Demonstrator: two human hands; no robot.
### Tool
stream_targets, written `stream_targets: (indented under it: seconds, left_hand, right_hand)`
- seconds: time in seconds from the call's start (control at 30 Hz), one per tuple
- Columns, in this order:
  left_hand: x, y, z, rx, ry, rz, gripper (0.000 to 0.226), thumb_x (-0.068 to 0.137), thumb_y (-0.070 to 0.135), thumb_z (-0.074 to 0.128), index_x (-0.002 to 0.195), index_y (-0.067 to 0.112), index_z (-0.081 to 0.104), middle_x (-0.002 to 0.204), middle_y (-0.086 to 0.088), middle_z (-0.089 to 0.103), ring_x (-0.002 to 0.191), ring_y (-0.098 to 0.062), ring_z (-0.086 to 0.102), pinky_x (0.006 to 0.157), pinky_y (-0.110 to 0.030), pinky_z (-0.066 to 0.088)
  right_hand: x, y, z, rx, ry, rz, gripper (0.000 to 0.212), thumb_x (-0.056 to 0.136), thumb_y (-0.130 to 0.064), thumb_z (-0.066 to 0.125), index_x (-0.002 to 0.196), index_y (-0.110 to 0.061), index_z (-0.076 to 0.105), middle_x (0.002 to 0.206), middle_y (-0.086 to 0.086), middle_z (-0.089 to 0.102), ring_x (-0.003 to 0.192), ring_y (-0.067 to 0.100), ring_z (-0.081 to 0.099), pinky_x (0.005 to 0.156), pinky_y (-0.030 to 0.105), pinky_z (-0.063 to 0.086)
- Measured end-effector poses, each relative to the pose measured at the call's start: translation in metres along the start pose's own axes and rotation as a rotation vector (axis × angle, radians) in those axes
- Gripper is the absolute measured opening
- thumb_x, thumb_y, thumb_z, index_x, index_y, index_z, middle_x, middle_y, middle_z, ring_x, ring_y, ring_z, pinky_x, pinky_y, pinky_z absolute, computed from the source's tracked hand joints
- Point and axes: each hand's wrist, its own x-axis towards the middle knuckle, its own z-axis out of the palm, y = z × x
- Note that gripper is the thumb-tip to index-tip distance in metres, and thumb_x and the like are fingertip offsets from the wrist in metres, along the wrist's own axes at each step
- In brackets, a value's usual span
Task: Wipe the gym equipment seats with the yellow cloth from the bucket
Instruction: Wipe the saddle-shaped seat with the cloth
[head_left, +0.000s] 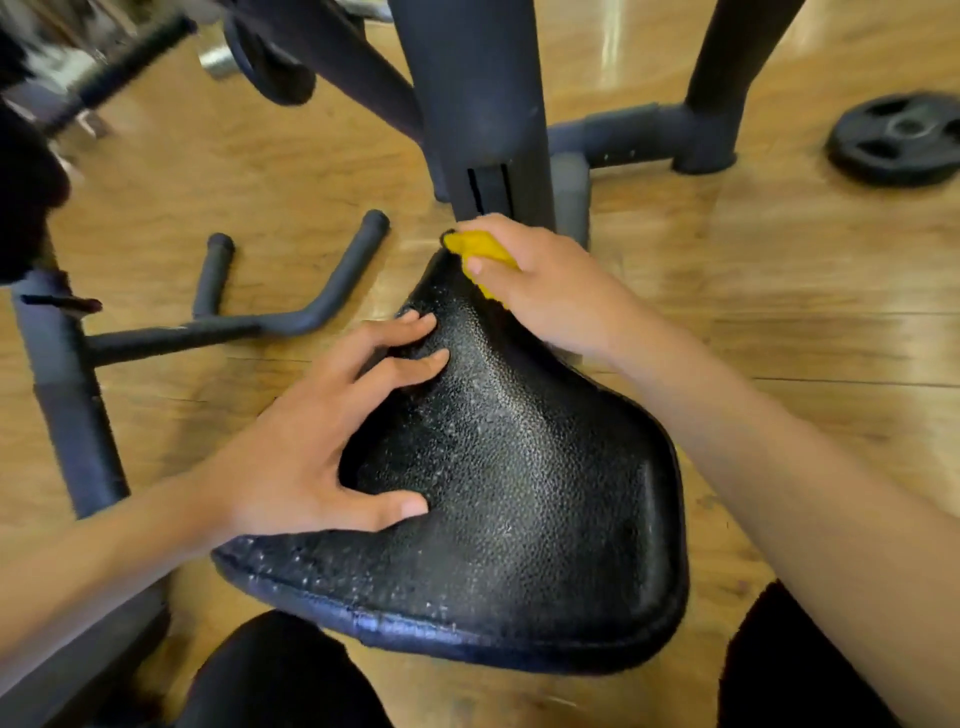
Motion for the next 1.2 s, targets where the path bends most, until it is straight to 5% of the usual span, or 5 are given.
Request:
stream_targets:
  seconds: [0.27,0.57,0.7,1.03,1.2]
  left_hand:
    - [-0.001,0.006,0.004,0.015,0.025,-0.006,0.093,0.085,0.081,0.053,0.152,0.019,0.041,0.162,0.000,0.026,0.156,-0.018,0.020,0.123,-0.044,0.025]
    - [0.002,0.008,0.003,0.032,0.028,0.004,0.091,0.085,0.080,0.052,0.149,0.016,0.044,0.161,-0.002,0.028,0.155,-0.018,0.024,0.124,-0.038,0.026]
    - [0.001,0.010,0.002,0.029,0.020,-0.011,0.092,0.086,0.079,0.053,0.151,0.014,0.042,0.161,-0.004,0.028,0.155,-0.019,0.023,0.125,-0.037,0.025]
    - [0.000,0.008,0.003,0.033,0.036,-0.014,0.091,0.086,0.079,0.053,0.152,0.018,0.042,0.163,0.000,0.027,0.155,-0.016,0.021,0.125,-0.035,0.023]
    - [0.000,0.008,0.004,0.019,0.034,-0.020,0.088,0.086,0.074,0.057,0.152,0.016,0.043,0.162,-0.001,0.028,0.155,-0.015,0.021,0.126,-0.036,0.023]
  right_hand:
    - [-0.135,0.023,-0.029,0.451,-0.056,-0.047,0.029,0.086,-0.028,0.059,0.111,-0.036,0.070,0.112,-0.021,0.071,0.106,-0.003,0.062,0.092,0.016,0.046]
    - [-0.019,0.026,0.005,0.175,0.024,-0.147,0.046,0.102,-0.027,0.054,0.148,-0.028,0.047,0.159,-0.002,0.039,0.147,0.013,0.032,0.115,0.021,0.025]
    - [0.012,0.033,0.008,0.150,0.077,-0.163,0.041,0.104,-0.029,0.050,0.145,-0.027,0.048,0.138,0.000,0.060,0.127,0.020,0.054,0.089,0.017,0.039]
    - [-0.046,0.040,-0.016,0.111,-0.152,-0.341,0.041,0.104,-0.025,0.052,0.144,-0.033,0.049,0.156,-0.017,0.039,0.143,-0.002,0.033,0.114,0.016,0.025]
    - [0.030,0.016,-0.003,-0.045,0.008,-0.195,0.032,0.105,-0.031,0.048,0.136,-0.031,0.053,0.125,-0.002,0.062,0.119,0.021,0.056,0.081,0.025,0.042]
